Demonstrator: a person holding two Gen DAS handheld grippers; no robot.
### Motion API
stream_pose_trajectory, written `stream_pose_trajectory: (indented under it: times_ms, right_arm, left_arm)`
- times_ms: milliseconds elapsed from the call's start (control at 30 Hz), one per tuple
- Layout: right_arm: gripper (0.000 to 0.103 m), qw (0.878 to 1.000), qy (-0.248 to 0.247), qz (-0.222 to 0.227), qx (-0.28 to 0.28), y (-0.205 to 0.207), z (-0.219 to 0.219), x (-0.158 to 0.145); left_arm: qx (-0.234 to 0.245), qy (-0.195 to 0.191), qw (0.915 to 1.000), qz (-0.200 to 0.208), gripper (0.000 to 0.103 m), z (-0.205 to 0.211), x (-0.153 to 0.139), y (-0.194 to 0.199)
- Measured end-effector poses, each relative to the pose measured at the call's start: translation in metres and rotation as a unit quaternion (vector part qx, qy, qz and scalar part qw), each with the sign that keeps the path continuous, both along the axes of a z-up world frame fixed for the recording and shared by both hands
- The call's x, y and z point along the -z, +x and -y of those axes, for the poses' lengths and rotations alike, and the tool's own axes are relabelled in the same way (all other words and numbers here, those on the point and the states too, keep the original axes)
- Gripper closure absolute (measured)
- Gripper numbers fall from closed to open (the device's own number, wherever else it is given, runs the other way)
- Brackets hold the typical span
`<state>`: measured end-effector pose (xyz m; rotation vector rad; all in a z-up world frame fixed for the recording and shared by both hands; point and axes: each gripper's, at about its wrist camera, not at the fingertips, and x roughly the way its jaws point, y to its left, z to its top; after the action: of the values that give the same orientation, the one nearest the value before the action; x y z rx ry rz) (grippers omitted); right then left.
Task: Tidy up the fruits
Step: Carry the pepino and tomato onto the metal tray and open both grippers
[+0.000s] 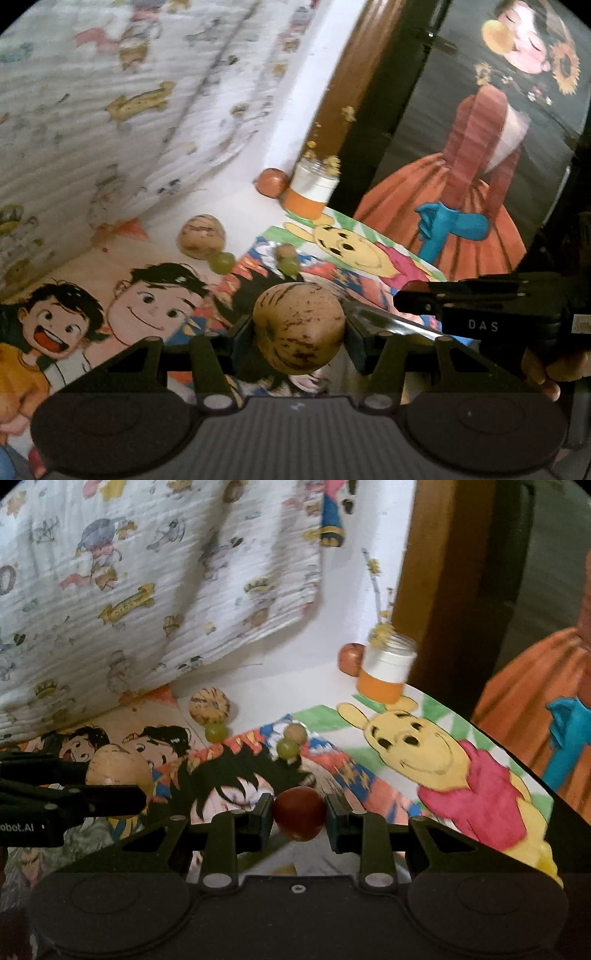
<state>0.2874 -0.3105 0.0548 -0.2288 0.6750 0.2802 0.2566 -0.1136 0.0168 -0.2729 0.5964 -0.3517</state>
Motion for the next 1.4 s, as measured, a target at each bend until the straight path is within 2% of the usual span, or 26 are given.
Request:
stream_pose_trajectory:
  times_ms: [300, 833, 1033, 1400]
  right_arm:
    - [0.071, 0.999, 0.019, -0.001, 0.031, -0.061, 0.031, 0.009]
    - [0.071, 0.995, 0.057, -0.018, 0.079, -0.143, 0.062, 0.042]
    - [0.071, 0.994, 0.066, -0.031, 0.087, -0.159, 0.062, 0.057]
    - [0.070, 0.996, 0.037, 0.000, 0.087, -0.176, 0.047, 0.064]
  left_arm:
    - [0.035, 0.012, 0.9993, -0.004, 0.045, 0.029, -0.002, -0.042]
    - [0.075, 0.040, 0.9955, -0.041, 0.045, 0.064, 0.022, -0.091]
    - [0.086, 0.059, 0.9937, -0.039, 0.045, 0.070, 0.027, -0.096]
    - [0.093, 0.101, 0.9903, -0.021, 0.045, 0.077, 0.028, -0.101]
